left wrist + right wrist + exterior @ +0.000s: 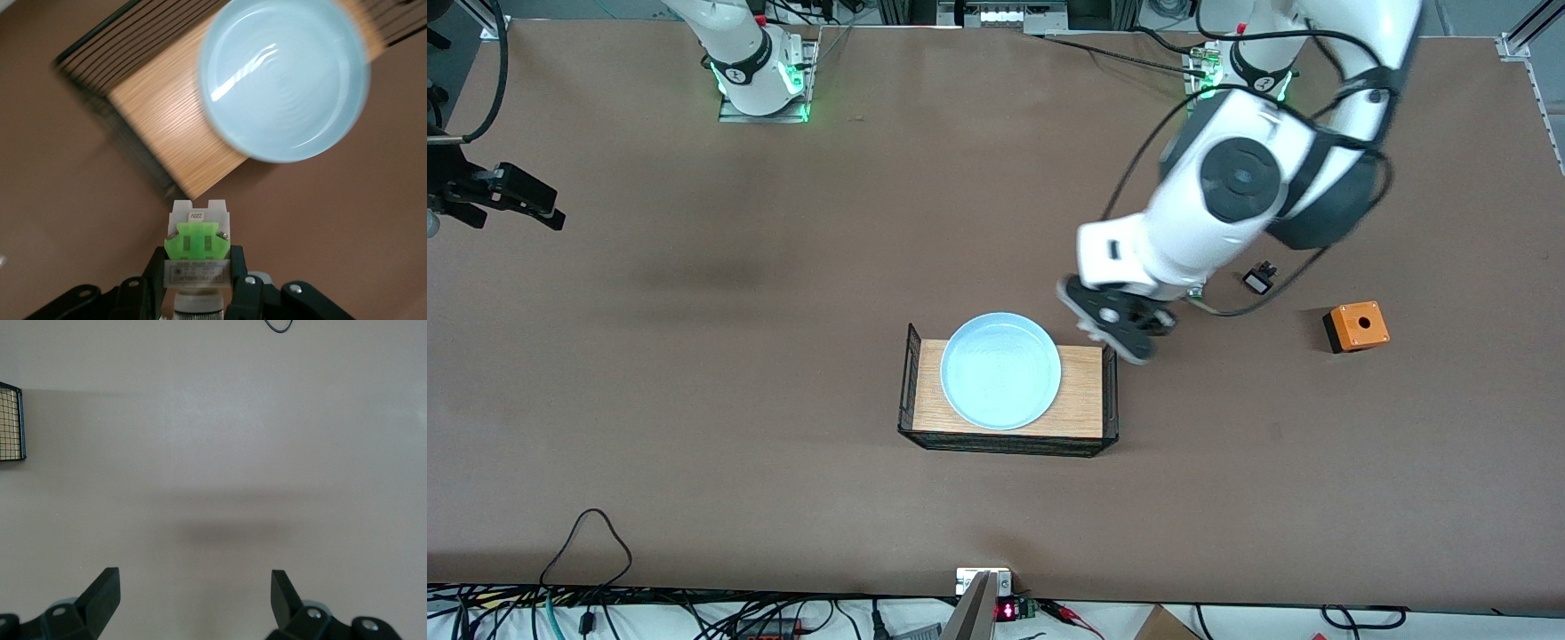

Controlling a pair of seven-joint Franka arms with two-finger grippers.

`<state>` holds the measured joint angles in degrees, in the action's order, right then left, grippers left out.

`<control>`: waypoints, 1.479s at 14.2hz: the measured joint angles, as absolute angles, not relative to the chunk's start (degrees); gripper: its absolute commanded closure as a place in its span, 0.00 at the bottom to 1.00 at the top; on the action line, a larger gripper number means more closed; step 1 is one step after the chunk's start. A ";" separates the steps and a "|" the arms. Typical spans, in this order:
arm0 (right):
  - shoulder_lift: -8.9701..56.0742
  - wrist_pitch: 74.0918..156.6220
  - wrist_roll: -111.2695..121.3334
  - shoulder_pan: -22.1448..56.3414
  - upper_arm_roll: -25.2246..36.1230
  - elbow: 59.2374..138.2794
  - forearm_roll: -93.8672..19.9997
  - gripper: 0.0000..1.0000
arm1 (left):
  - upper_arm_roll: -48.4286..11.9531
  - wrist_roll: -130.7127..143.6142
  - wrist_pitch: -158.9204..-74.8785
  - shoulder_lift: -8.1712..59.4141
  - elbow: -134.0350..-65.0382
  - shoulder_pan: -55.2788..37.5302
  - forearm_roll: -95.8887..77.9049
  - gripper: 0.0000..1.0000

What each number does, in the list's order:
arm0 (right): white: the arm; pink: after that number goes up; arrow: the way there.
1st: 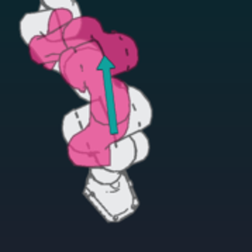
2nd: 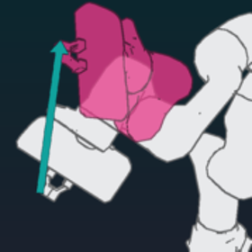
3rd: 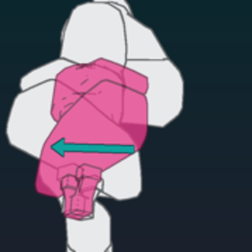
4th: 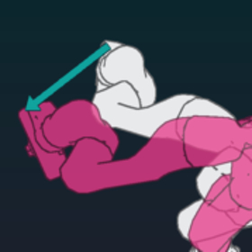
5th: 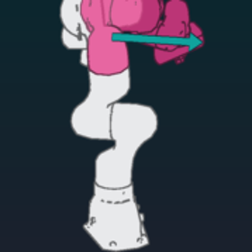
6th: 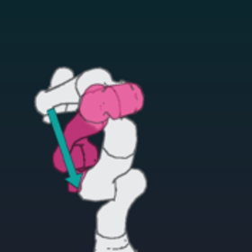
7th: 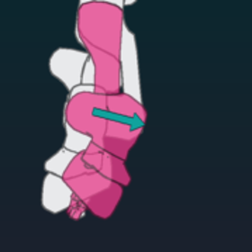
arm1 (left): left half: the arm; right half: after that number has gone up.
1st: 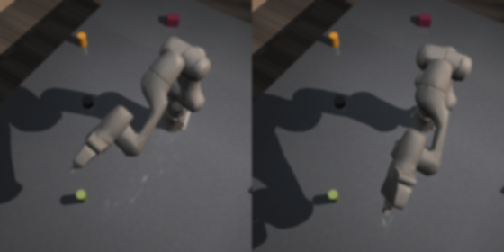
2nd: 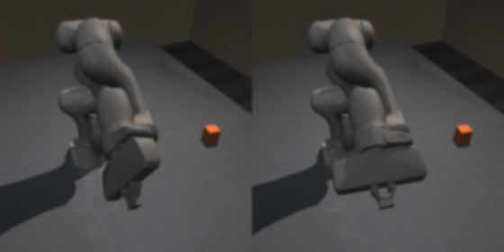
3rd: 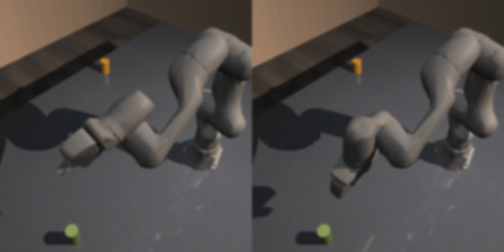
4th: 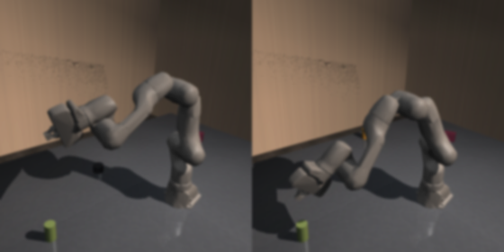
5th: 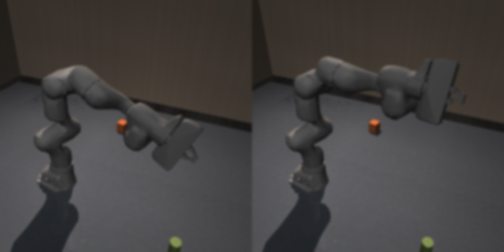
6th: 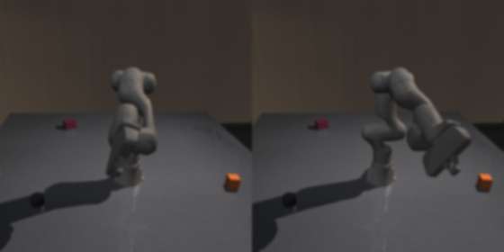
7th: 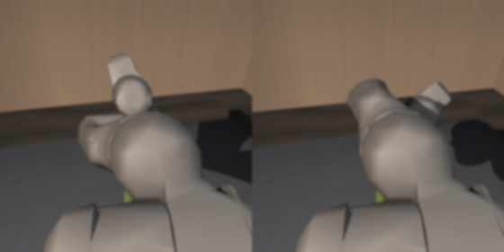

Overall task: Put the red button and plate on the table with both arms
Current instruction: 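Lift the button with the left gripper and carry it beside the orange box, then lower the button onto the table and open the left gripper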

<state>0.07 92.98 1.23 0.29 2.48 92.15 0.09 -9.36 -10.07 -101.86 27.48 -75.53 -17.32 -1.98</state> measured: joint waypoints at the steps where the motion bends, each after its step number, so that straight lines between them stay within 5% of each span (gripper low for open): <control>1: 0.07 92.98 1.23 0.29 2.48 92.15 0.09 0.00 | -8.76 -9.62 -100.53 27.57 -75.94 -15.14 -1.67 0.76; 11: 0.08 92.98 1.22 0.24 2.91 92.16 0.08 0.00 | -8.15 -9.70 -99.68 35.19 -84.70 2.43 1.62 0.82; 21: 0.06 92.96 1.22 0.26 2.92 92.16 0.07 0.00 | -8.30 -14.38 -124.44 37.23 -98.78 5.98 2.68 0.79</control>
<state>0.06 92.96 1.22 0.26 2.92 92.16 0.07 -8.30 -14.38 -124.44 37.23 -98.78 5.98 2.68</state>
